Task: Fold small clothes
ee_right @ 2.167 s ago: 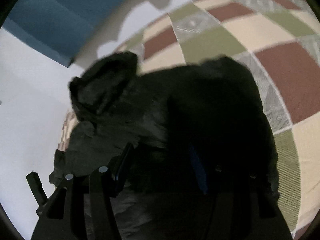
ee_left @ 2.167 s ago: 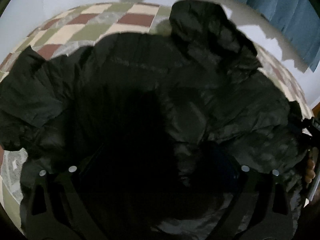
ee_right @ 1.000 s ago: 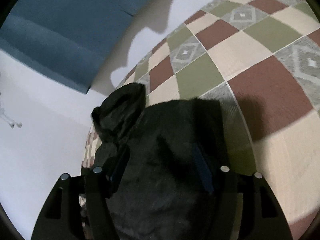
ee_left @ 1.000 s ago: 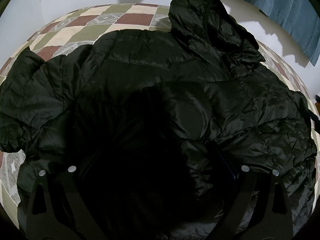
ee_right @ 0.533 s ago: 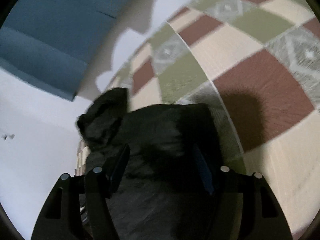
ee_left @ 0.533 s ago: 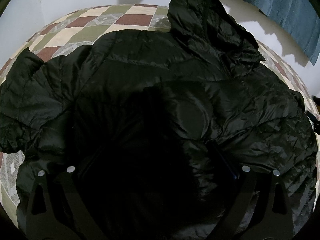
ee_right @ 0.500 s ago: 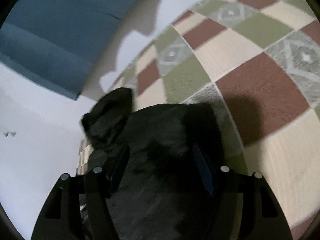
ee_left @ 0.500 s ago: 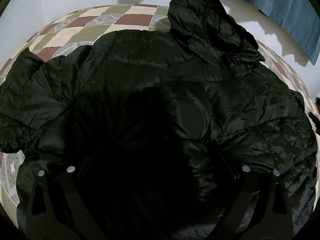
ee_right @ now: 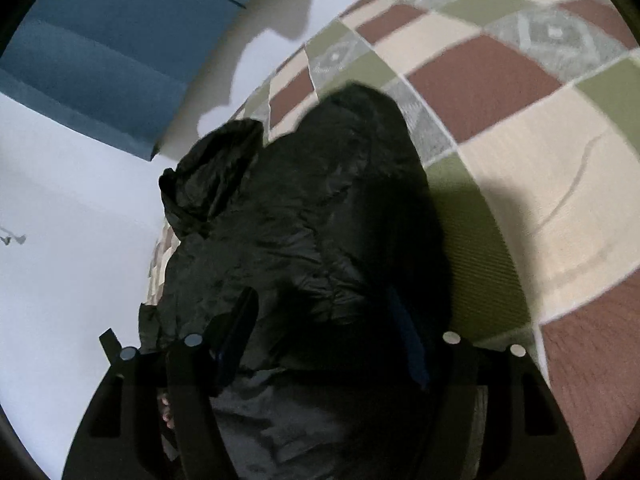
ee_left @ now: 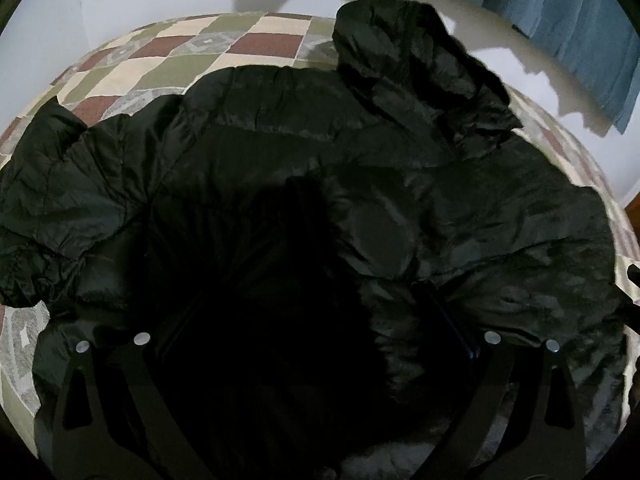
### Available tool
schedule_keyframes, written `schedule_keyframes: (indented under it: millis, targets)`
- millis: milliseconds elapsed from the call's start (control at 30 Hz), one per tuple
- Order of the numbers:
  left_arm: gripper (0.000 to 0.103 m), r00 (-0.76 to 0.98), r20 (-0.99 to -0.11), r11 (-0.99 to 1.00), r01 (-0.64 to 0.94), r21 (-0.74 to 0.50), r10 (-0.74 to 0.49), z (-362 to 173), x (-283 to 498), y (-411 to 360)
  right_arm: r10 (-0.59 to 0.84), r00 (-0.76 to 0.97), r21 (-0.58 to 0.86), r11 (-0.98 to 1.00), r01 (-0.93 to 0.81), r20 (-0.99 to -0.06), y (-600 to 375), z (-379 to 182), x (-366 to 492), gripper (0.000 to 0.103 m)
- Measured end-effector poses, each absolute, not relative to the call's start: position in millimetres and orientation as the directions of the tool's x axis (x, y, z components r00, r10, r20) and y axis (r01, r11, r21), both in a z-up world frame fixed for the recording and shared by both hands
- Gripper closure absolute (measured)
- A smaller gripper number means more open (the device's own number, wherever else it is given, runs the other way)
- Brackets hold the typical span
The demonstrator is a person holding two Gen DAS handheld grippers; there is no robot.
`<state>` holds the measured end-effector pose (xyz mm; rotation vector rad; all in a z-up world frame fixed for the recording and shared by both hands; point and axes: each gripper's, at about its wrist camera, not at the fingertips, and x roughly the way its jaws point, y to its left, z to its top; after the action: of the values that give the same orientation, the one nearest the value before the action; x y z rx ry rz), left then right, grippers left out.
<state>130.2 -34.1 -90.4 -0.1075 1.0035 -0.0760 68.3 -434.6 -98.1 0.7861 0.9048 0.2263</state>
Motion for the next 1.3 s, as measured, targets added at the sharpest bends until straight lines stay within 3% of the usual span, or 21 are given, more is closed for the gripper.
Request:
schedule_keyframes:
  millis: [333,867,1133,1300]
  targets:
    - [0.005,0.616,-0.776,0.975,-0.055,-0.213,-0.135,-43,85,55,0.535,0.593,0.672,0.740,0.015,-0.602,-388,-81,21,0.033]
    - [0.005,0.632,-0.750,0.863,-0.474,-0.174,0.196,-39,41,319,0.524,0.581,0.667,0.744,0.045,-0.623,-374,-107,23,0.032]
    - [0.006,0.595,-0.764,0.743,-0.623,-0.243,0.249,-45,34,414,0.518,0.588,0.659,0.752,0.033,-0.621,-372,-110,22,0.030]
    - [0.022,0.592,-0.769,0.690,-0.662,-0.292,0.242,-45,45,448,0.514,0.590,0.654,0.756,0.031,-0.622,-371,-111,23,0.028]
